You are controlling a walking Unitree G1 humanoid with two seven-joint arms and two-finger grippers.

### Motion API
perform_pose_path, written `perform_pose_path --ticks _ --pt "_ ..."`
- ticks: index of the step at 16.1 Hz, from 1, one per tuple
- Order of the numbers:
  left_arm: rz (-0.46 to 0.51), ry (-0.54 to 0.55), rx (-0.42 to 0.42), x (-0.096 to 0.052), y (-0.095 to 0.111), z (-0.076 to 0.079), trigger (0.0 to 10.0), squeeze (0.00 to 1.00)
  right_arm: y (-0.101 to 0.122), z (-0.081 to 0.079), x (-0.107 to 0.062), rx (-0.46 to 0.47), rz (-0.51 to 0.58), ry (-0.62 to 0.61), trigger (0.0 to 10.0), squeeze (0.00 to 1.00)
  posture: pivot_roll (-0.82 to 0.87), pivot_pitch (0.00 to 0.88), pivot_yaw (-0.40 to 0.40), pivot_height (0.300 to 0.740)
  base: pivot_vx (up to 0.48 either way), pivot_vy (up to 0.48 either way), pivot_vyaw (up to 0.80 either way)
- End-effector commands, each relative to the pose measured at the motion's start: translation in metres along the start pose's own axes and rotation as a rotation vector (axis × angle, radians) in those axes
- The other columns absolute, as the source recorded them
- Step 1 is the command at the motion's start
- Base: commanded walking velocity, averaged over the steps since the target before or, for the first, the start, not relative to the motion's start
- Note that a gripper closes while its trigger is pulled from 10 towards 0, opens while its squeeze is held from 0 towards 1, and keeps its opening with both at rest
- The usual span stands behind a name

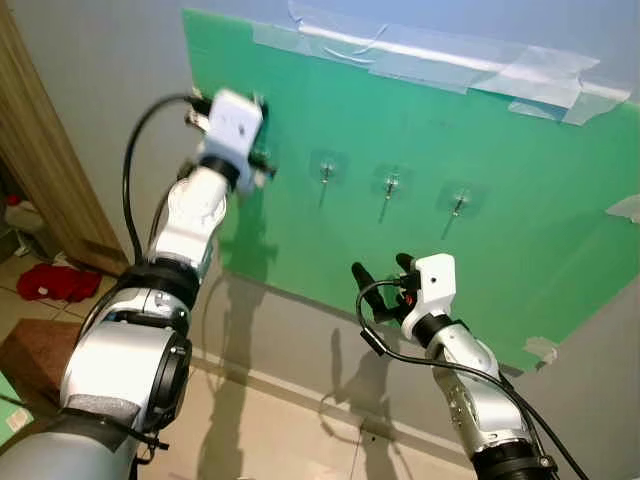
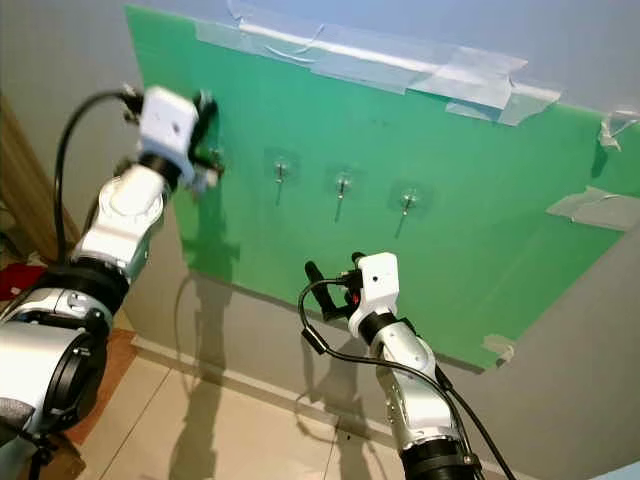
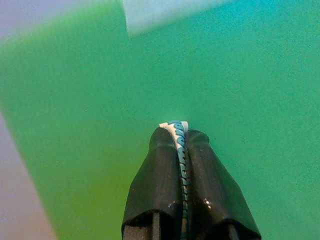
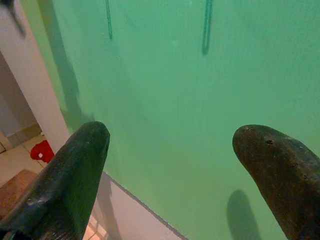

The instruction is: Hang keys on a hook

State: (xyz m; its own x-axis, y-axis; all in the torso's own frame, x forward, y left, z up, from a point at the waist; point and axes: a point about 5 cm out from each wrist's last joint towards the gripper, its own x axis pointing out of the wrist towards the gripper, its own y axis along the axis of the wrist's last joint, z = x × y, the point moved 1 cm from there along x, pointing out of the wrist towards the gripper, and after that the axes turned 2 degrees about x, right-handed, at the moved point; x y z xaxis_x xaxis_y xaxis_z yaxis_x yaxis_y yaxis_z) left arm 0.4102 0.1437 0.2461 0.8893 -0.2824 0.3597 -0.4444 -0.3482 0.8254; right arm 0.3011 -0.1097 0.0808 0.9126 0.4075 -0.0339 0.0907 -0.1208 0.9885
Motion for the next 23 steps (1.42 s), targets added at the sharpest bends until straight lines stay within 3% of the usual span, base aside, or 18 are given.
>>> perform_pose_path --ticks 1,3,8,11,14,23 --pt "0.047 -0.018 -0.015 0.008 0.015 0.004 0.0 0.00 0.000 0.001 -0.002 -0.001 -0.005 -0.001 10.0 0.00 -0.03 0.000 -0.023 0.740 0.000 0.000 0.00" --pt "0.027 -0.072 -0.044 0.003 0.010 0.016 0.0 0.00 -0.001 0.001 -0.002 0.001 -0.009 0.003 10.0 0.00 -0.03 0.000 -0.025 0.740 0.000 0.000 0.00" --pt "0.005 -0.109 -0.070 0.003 0.010 0.019 0.0 0.00 -0.002 0.001 -0.002 -0.002 -0.019 0.011 10.0 0.00 -0.03 0.000 -0.027 0.740 0.000 0.000 0.00" --pt "-0.013 -0.083 -0.322 0.009 0.013 0.013 0.0 0.00 -0.003 0.000 -0.002 -0.001 -0.026 0.016 10.0 0.00 -0.03 0.000 -0.028 0.740 0.000 0.000 0.00" --pt "-0.073 0.015 -0.595 0.006 -0.003 0.004 0.0 0.00 -0.003 0.000 -0.002 -0.001 -0.028 0.017 10.0 0.00 -0.04 0.000 -0.027 0.740 0.000 0.000 0.00" --pt "-0.043 0.109 -0.909 -0.007 -0.014 0.002 0.0 0.00 -0.004 0.001 -0.003 0.000 -0.028 0.010 10.0 0.00 -0.04 0.000 -0.026 0.740 0.000 0.000 0.00"
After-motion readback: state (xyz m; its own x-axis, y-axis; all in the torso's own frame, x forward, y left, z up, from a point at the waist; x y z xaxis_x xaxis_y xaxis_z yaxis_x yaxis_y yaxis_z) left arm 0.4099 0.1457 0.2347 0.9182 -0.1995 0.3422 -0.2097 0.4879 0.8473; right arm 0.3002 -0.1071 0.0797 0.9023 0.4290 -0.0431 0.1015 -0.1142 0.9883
